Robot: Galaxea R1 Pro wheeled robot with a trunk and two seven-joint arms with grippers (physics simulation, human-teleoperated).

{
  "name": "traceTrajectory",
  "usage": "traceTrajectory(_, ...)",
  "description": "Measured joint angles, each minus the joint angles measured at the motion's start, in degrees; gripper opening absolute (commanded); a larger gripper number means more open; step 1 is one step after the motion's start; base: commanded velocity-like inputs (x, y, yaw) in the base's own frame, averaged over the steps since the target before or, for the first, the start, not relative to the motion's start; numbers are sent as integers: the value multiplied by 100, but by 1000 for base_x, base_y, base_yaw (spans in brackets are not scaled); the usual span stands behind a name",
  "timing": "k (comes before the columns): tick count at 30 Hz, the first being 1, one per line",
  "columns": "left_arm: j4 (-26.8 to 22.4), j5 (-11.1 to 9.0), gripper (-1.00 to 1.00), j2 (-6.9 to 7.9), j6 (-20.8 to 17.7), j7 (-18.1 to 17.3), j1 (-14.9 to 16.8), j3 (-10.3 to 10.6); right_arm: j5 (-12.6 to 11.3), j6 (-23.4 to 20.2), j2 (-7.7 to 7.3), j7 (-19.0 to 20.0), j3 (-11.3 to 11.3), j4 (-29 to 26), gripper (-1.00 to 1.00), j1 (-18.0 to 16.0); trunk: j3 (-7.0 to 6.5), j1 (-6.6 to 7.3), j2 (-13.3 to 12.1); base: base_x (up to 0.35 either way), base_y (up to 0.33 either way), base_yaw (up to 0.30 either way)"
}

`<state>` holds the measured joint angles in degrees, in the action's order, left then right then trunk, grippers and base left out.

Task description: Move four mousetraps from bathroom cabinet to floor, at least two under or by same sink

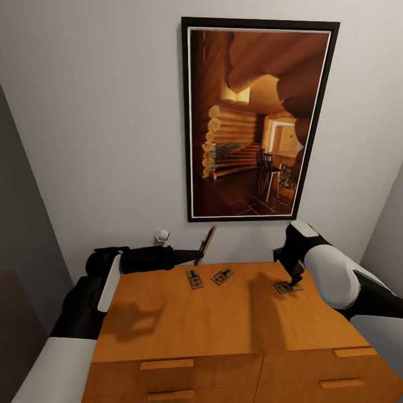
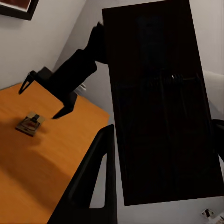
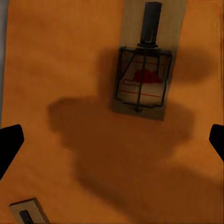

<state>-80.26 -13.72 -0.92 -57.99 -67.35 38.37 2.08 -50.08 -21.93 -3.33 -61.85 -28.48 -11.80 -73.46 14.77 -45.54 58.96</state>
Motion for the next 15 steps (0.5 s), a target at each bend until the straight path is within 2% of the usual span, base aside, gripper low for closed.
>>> traceTrajectory(3,1,3,-100,-20,4,10,-1,9,283,0,-5,-74,-4,8,100,0,0,0,0,0,0,0)
traceTrajectory(6,1,6,-100,-25,5,12,-1,11,395,0,-7,-92,-6,10,100,0,0,0,0,0,0,0)
traceTrajectory(15,1,9,-100,-22,11,15,-1,12,479,0,-24,-96,-10,87,100,0,0,0,0,0,0,0)
